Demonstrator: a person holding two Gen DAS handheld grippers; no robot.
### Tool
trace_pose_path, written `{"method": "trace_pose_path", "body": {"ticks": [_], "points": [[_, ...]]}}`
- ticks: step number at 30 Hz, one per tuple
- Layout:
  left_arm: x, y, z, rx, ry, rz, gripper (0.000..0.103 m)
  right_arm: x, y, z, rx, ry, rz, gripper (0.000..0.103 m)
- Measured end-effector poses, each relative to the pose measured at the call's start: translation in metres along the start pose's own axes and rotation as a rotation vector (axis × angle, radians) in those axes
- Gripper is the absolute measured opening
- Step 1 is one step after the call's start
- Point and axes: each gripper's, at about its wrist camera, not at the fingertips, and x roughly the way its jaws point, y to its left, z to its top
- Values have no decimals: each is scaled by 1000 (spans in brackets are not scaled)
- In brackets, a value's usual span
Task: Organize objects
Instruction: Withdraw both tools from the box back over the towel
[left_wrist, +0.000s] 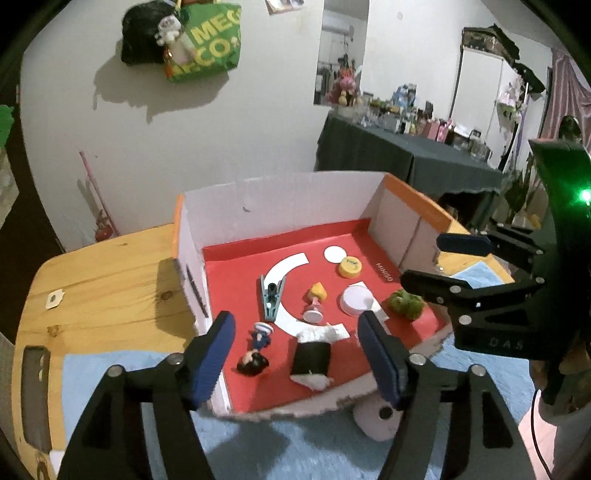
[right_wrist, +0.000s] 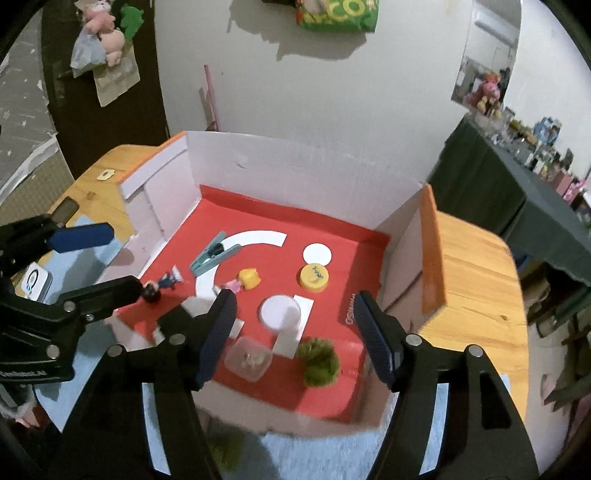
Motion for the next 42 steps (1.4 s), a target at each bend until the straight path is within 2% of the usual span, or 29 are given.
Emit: {"method": "trace_pose_path", "body": {"ticks": [3, 6, 10, 16, 25, 31, 35, 42], "points": [[-15, -4, -12, -3, -32, 14, 80, -16, 5, -11, 5, -29, -9, 67], [-28, -9, -23, -3, -56, 27, 82, -35, 15, -25, -3, -72, -35, 76], [-42, -10, -41, -33, -76, 22, 89, -54, 22, -43, 13, -101, -27, 78], [-49, -15, -69, -47, -88, 61, 91, -67, 31, -74, 43, -122, -24, 82], [-42, -22, -112, -79, -61, 88, 96, -62, 33, -125, 142, -143, -16, 85], [-20, -21, -133, -105, 4, 89, 96, -39, 34, -150, 178, -100, -6, 86], [-8, -18, -142, -123, 38, 86, 96, -28, 34, -157, 188, -72, -4, 86], [-2, -20, -143, -126, 51, 82, 96, -22, 35, -161, 176, -56, -10, 86]]}}
